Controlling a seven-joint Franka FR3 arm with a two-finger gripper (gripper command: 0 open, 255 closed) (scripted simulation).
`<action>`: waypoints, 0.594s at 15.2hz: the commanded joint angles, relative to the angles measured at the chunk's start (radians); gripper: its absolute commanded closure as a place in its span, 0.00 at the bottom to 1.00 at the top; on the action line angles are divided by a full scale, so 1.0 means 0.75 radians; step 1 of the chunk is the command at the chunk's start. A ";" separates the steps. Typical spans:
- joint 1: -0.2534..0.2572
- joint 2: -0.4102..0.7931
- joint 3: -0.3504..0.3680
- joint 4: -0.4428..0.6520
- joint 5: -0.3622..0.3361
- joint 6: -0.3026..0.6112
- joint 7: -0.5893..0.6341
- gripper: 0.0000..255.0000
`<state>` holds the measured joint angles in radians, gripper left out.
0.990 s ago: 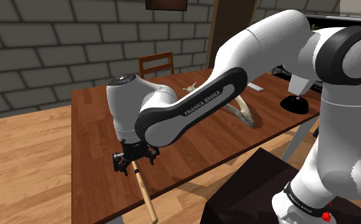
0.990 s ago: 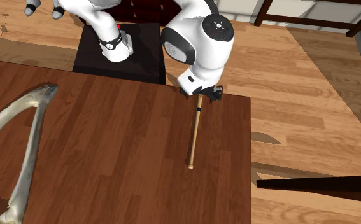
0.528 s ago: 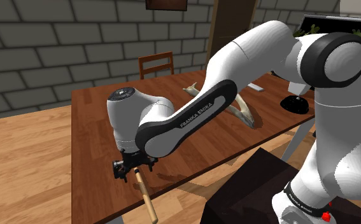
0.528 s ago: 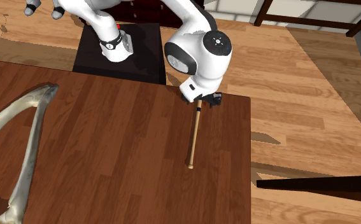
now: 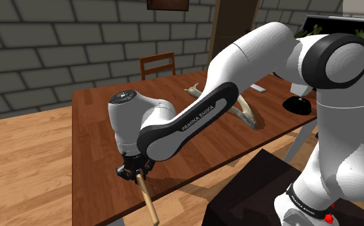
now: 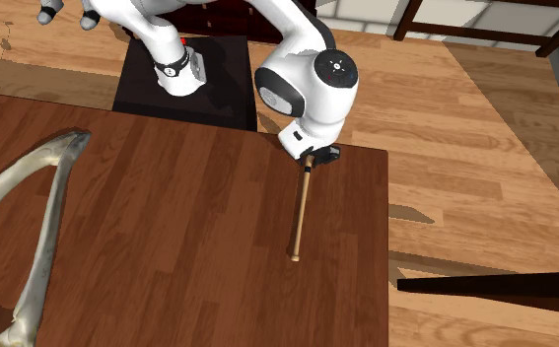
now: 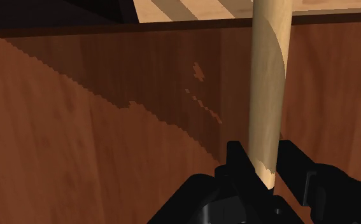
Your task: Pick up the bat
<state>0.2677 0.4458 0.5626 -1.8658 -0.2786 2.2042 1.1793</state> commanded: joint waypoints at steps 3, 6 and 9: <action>0.000 0.000 0.000 0.000 0.000 0.000 0.000 1.00; -0.006 -0.020 0.008 0.011 0.014 -0.029 -0.009 1.00; -0.014 -0.049 0.020 0.027 0.036 -0.070 -0.022 1.00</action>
<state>0.2601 0.4181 0.5741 -1.8476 -0.2580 2.1614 1.1667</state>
